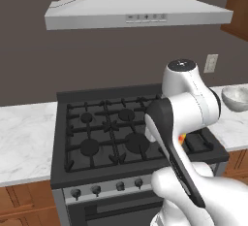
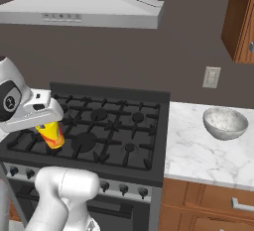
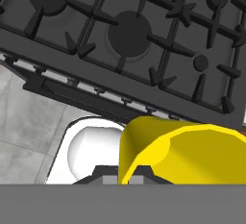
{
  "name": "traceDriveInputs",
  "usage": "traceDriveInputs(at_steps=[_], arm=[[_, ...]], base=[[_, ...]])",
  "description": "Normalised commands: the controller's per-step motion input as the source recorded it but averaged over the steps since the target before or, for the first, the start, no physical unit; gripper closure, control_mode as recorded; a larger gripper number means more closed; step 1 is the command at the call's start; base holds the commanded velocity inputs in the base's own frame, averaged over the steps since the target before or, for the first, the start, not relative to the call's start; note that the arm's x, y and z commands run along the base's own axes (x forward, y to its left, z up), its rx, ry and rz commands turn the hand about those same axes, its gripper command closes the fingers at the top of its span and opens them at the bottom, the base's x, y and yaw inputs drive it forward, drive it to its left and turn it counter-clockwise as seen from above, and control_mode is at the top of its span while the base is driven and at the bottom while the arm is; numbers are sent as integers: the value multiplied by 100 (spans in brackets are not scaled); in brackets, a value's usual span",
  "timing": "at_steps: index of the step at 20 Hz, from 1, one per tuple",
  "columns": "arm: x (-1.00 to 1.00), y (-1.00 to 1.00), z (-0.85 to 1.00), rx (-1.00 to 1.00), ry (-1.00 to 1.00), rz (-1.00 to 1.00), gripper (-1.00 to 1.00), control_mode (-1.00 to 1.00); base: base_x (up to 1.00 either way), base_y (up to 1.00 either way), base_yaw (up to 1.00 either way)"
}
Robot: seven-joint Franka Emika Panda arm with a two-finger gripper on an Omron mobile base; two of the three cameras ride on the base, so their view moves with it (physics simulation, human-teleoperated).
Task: Pick the cup and bowl from the counter and place them on the counter next to the sink.
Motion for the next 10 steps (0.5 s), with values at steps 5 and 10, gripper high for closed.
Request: traceDriveInputs(at_steps=[5,10], arm=[[0,0,0,0,0,0,100,-100],[0,0,0,0,0,0,100,100]], base=[[0,0,0],[-11,3,0]])
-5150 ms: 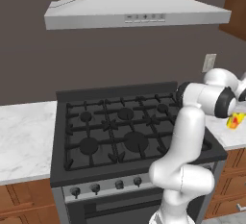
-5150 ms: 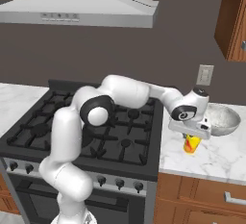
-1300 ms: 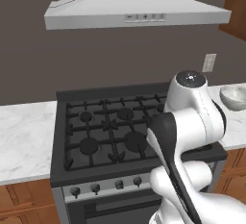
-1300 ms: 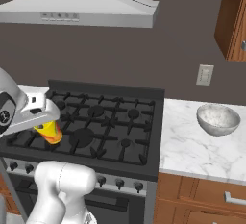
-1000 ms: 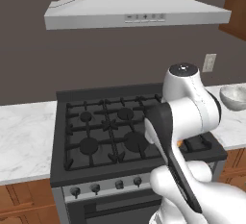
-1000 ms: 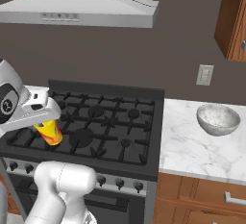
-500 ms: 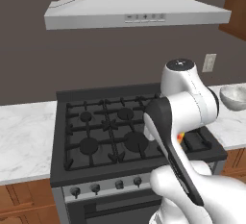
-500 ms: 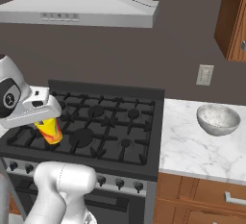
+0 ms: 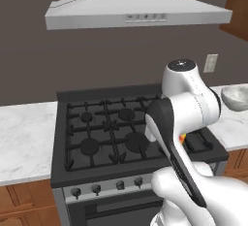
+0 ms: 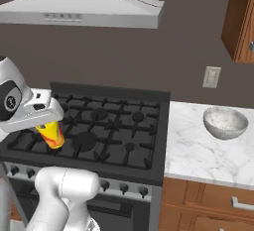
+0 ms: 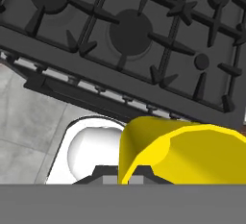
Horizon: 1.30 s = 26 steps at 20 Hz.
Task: Pick the cup and bowl from the counter and place them on the counter next to the sink.
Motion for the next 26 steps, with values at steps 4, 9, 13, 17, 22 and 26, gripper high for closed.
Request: traceDriveInputs(at_steps=[4,9,13,17,22,26], arm=[[0,0,0,0,0,0,100,100],[0,0,0,0,0,0,100,100],[0,0,0,0,0,0,100,100],[0,0,0,0,0,0,100,100],[0,0,0,0,0,0,100,100],[0,0,0,0,0,0,100,100]], base=[[-100,-19,-4],[-79,-30,-15],[-3,-16,-39],[0,-57,-65],[7,-60,-75],[10,-47,-80]])
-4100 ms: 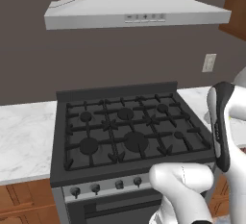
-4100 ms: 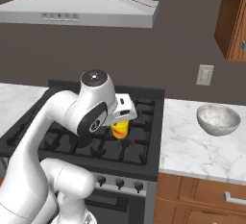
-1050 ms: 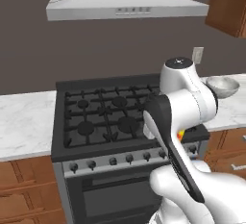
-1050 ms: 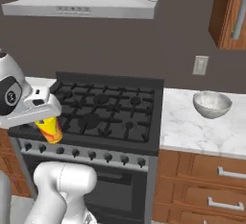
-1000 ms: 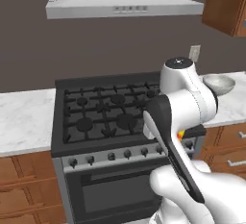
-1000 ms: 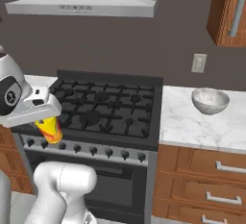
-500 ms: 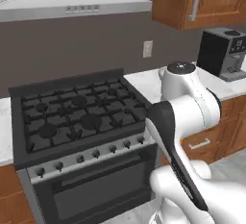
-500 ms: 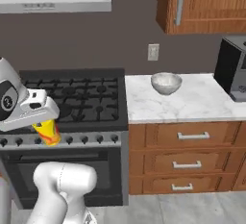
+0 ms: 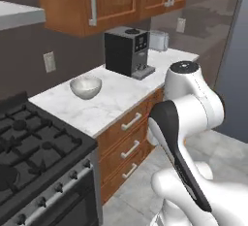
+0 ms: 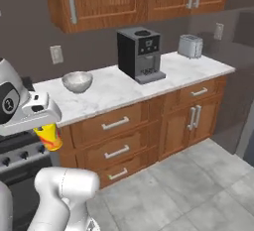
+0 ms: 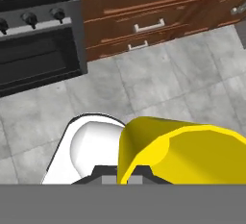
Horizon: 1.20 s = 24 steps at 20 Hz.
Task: Pick the cup and bowl from the counter and place them on the counter next to the sink.
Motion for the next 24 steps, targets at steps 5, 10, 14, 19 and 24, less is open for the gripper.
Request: traceDriveInputs(at_steps=[5,10,14,19,24], arm=[[0,0,0,0,0,0,100,100],[0,0,0,0,0,0,100,100],[0,0,0,0,0,0,100,100],[0,0,0,0,0,0,100,100],[0,0,0,0,0,0,100,100]], base=[[1,-42,-78],[0,-29,-78],[-1,-15,-79],[-13,-3,-79],[-16,0,-80]])
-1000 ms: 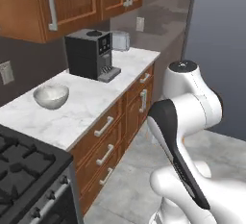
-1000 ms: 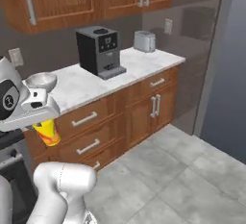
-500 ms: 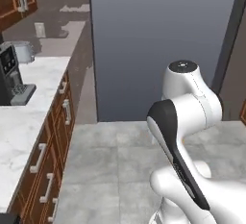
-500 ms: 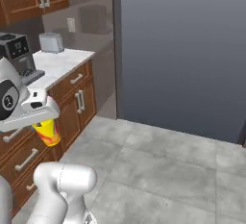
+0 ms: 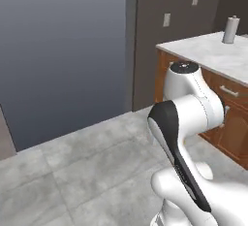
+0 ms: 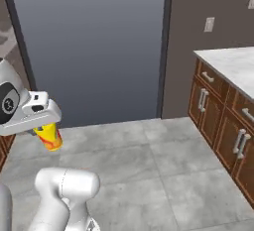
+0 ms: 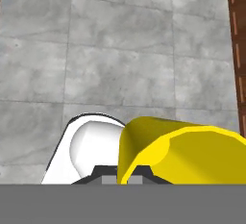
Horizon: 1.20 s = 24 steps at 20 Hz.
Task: Pick the cup and bowl from the counter and place them on the counter next to the sink.
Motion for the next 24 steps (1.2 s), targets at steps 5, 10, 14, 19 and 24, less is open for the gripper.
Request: traceDriveInputs(at_steps=[5,10,14,19,24], arm=[[0,0,0,0,0,0,100,100],[0,0,0,0,0,0,100,100],[0,0,0,0,0,0,100,100],[0,0,0,0,0,0,100,100],[0,0,0,0,0,0,100,100]], base=[[-8,0,-79],[0,0,-78],[0,0,-77],[8,-7,-67],[45,25,-14]])
